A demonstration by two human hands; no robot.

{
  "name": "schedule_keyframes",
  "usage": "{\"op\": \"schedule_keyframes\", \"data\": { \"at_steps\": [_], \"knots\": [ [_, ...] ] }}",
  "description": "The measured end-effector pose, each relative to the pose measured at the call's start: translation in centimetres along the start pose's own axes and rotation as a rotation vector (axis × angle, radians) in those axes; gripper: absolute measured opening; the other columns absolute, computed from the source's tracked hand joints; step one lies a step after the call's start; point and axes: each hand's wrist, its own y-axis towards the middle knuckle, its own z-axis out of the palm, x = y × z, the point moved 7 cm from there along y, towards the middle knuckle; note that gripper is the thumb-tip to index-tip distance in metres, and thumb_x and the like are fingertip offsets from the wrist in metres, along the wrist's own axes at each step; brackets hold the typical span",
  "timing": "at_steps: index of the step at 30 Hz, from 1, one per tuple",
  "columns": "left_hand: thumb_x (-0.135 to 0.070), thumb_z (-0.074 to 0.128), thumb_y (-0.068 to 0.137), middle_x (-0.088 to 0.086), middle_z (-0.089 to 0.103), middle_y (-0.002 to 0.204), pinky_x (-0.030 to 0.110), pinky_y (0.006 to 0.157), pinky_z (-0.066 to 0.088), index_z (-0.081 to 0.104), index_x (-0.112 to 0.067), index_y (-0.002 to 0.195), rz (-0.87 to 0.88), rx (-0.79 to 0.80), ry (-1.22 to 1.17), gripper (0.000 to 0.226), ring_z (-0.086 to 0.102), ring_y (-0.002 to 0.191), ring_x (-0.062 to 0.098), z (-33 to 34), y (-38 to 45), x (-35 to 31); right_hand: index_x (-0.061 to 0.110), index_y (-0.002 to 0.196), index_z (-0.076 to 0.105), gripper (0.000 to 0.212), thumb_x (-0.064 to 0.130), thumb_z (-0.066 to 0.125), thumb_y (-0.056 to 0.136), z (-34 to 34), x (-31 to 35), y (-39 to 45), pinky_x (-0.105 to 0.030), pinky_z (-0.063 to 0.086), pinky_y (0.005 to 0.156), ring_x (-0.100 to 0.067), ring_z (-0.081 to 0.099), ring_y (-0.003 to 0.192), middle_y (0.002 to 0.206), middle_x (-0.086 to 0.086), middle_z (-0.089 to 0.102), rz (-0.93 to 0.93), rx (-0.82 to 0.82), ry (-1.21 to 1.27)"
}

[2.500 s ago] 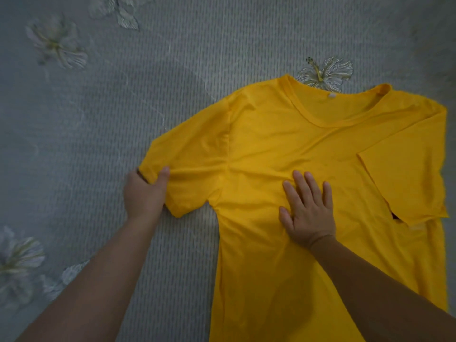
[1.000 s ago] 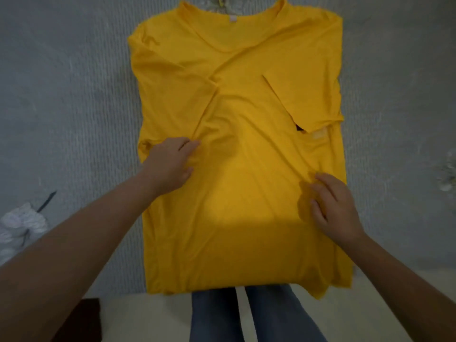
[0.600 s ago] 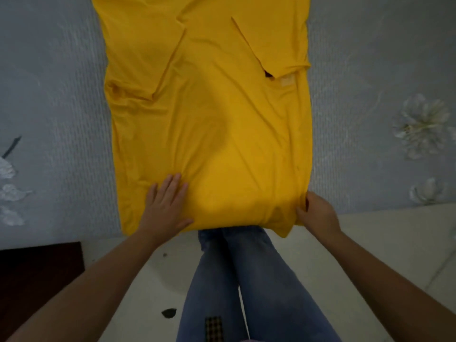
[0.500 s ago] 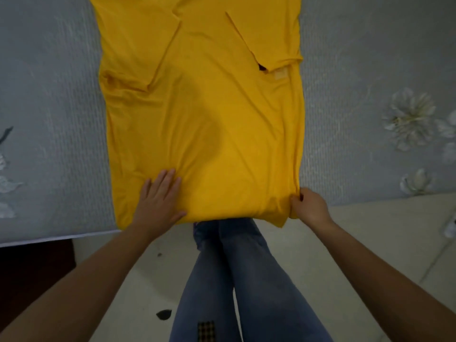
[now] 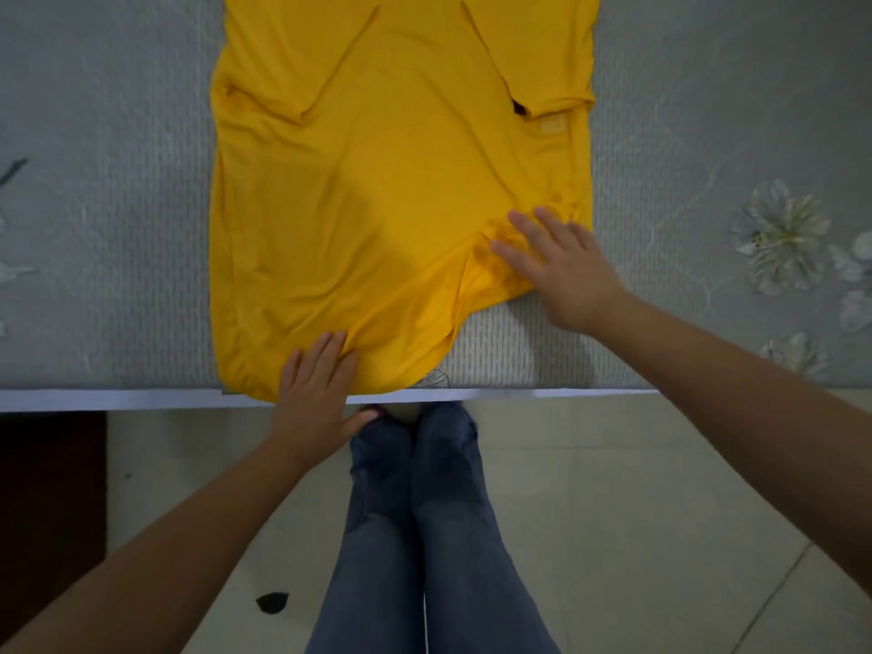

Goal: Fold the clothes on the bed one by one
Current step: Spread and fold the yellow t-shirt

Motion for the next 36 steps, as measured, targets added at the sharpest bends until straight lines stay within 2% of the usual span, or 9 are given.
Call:
{"op": "schedule_keyframes", "data": {
  "at_steps": [3, 6, 9, 16, 23, 27, 29, 33, 36],
  "knots": [
    [-0.054, 0.062, 0.067, 0.028, 0.062, 0.112, 0.065, 0.077, 0.043, 0.066, 0.004, 0.102, -0.078, -0.055, -0.028, 0.068, 0.06, 0.099, 0.048, 0.0, 0.5, -0.5, 0.029, 0.147, 0.011, 0.063, 0.017, 0.043, 0.094, 1.5, 2.3, 1.0, -0.051, 0.001, 0.113, -0.03, -0.008, 0.143, 0.157, -0.003, -0.005, -0.133, 0.067, -0.131],
    [-0.051, 0.086, 0.041, 0.029, 0.059, 0.116, 0.067, 0.075, 0.043, 0.053, -0.006, 0.122, -0.144, -0.07, 0.014, 0.098, 0.057, 0.104, 0.049, 0.3, 1.3, -1.1, 0.019, 0.137, 0.038, 0.048, 0.025, 0.051, 0.091, 1.6, 1.9, 3.6, -0.05, 0.008, 0.112, -0.029, 0.004, 0.142, 0.155, -0.003, 0.012, -0.105, 0.12, -0.166],
    [-0.062, 0.069, 0.063, 0.025, 0.026, 0.147, 0.064, 0.099, 0.027, 0.03, -0.012, 0.143, -0.256, 0.024, 0.019, 0.102, 0.025, 0.135, 0.045, 1.3, 1.8, -1.0, 0.01, 0.123, 0.053, 0.04, 0.026, 0.056, 0.087, 0.6, 0.9, 5.3, -0.044, 0.026, 0.104, -0.031, 0.034, 0.127, 0.138, -0.013, 0.037, -0.079, 0.159, -0.243],
    [-0.071, 0.052, 0.071, 0.016, -0.01, 0.154, 0.063, 0.107, -0.005, -0.007, -0.011, 0.145, -0.424, 0.069, -0.141, 0.112, -0.011, 0.141, 0.037, 3.1, 2.5, -0.7, 0.003, 0.117, 0.05, 0.029, 0.011, 0.048, 0.089, -2.4, -1.9, 1.1, -0.04, 0.042, 0.078, -0.034, 0.054, 0.106, 0.112, -0.019, 0.056, -0.022, 0.27, -0.234],
    [-0.058, 0.06, 0.076, 0.028, 0.006, 0.151, 0.059, 0.109, -0.004, 0.015, 0.003, 0.144, -0.463, -0.027, -0.255, 0.102, 0.002, 0.14, 0.041, 1.8, 3.5, -1.6, -0.012, 0.086, 0.063, 0.034, -0.004, 0.054, 0.054, -5.4, -0.2, -5.3, -0.031, 0.041, 0.04, -0.036, 0.057, 0.044, 0.058, -0.024, 0.06, -0.045, -0.162, 0.043],
    [-0.025, 0.063, 0.084, 0.022, 0.022, 0.149, 0.058, 0.109, 0.006, 0.032, -0.004, 0.141, -0.464, -0.161, -0.308, 0.068, 0.017, 0.14, 0.038, 0.0, 3.7, -0.3, -0.01, 0.091, 0.066, 0.043, 0.016, 0.072, 0.057, -4.1, -1.5, -8.4, -0.035, 0.049, 0.049, -0.032, 0.062, 0.047, 0.062, -0.02, 0.066, 0.081, -0.213, -0.015],
    [-0.012, 0.049, 0.086, 0.021, 0.027, 0.148, 0.057, 0.108, 0.01, 0.034, -0.005, 0.14, -0.456, -0.199, -0.284, 0.056, 0.022, 0.139, 0.037, -0.8, 3.3, 1.7, -0.004, 0.084, 0.069, 0.057, 0.016, 0.089, 0.034, -2.3, -2.1, -9.6, -0.03, 0.048, 0.049, -0.027, 0.06, 0.041, 0.053, -0.015, 0.064, 0.154, -0.15, -0.047],
    [0.002, 0.041, 0.088, 0.029, 0.028, 0.144, 0.057, 0.109, 0.013, 0.033, 0.004, 0.138, -0.436, -0.2, -0.222, 0.051, 0.025, 0.136, 0.042, -2.7, 1.5, 5.5, 0.005, 0.057, 0.066, 0.03, 0.003, 0.081, 0.031, 1.1, -0.6, -11.0, -0.023, 0.042, 0.045, -0.021, 0.051, 0.033, 0.038, -0.007, 0.053, 0.149, -0.087, -0.106],
    [0.021, 0.047, 0.078, 0.035, 0.029, 0.141, 0.058, 0.107, 0.018, 0.032, 0.011, 0.135, -0.328, -0.132, -0.162, 0.059, 0.025, 0.133, 0.048, -3.1, -0.3, 6.7, -0.004, 0.084, 0.069, 0.03, -0.01, 0.068, 0.054, 2.9, 1.2, -11.6, -0.04, 0.051, 0.061, -0.037, 0.066, 0.068, 0.078, -0.026, 0.067, 0.229, -0.101, -0.067]
  ]
}}
